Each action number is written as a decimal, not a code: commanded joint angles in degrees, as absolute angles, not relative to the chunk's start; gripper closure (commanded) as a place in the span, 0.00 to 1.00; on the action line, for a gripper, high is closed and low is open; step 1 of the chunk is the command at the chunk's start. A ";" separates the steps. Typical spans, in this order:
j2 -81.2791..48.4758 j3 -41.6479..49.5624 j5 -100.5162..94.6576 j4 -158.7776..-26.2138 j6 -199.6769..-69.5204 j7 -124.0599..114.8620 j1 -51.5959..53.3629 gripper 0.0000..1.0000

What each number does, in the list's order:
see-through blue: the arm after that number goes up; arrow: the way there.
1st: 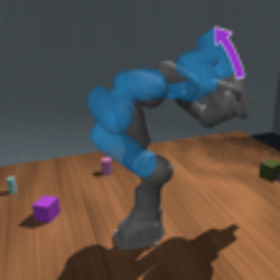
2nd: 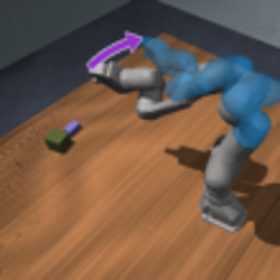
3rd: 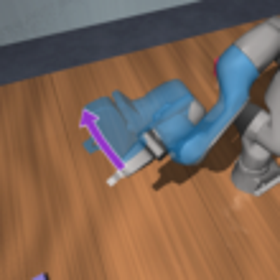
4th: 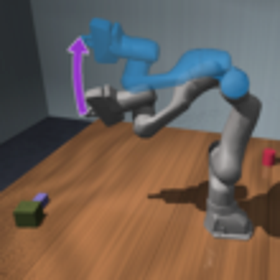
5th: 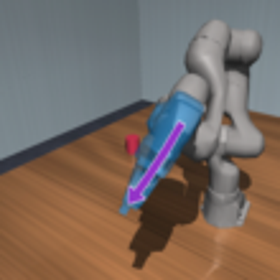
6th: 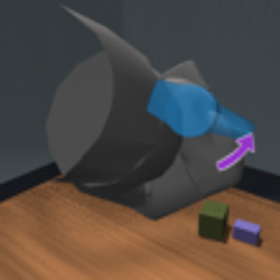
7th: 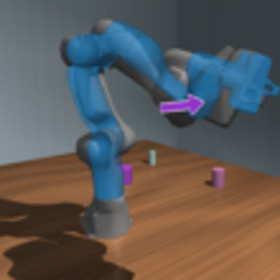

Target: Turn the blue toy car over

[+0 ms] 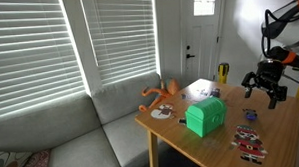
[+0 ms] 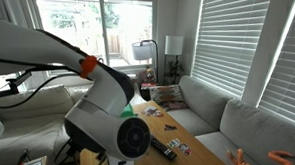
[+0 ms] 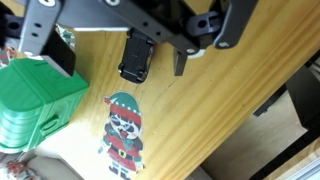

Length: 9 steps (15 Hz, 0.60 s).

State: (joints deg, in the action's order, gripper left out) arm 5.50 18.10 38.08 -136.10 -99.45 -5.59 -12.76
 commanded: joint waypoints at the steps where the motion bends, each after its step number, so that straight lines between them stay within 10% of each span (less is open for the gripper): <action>1: -1.94 19.20 43.85 -130.76 -89.96 -3.75 -15.20 0.00; 9: -12.81 19.44 44.52 -122.82 -78.18 -6.10 -19.21 0.00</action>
State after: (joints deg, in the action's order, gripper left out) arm -8.31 19.46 43.44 -127.13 -82.58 -5.16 -17.95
